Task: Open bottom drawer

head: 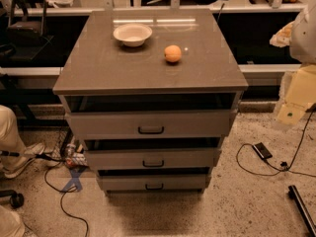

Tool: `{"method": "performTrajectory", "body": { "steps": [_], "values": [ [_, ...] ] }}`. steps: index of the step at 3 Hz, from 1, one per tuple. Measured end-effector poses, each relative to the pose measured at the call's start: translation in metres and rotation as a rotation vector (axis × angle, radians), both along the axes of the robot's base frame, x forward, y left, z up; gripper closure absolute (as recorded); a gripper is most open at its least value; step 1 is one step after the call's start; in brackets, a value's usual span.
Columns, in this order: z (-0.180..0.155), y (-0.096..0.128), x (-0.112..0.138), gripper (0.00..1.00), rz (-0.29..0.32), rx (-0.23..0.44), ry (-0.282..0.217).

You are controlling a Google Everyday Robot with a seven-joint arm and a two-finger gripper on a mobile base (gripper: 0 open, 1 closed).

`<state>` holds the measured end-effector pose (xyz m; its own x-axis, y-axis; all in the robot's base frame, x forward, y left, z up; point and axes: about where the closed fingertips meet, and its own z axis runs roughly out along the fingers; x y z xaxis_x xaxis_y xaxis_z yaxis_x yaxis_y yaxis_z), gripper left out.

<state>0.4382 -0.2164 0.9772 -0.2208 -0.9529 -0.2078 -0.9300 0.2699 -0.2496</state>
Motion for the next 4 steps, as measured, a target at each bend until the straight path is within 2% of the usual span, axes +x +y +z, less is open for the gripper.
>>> {"method": "performTrajectory", "body": {
  "steps": [1,2,3,4],
  "values": [
    [0.0,0.0,0.0,0.0,0.0,0.0,0.0],
    [-0.026,0.005,-0.002,0.0,-0.007,0.021,0.023],
    [-0.099,0.023,-0.013,0.0,-0.021,0.085,0.085],
    [-0.099,0.023,-0.013,0.0,-0.021,0.085,0.085]
  ]
}}
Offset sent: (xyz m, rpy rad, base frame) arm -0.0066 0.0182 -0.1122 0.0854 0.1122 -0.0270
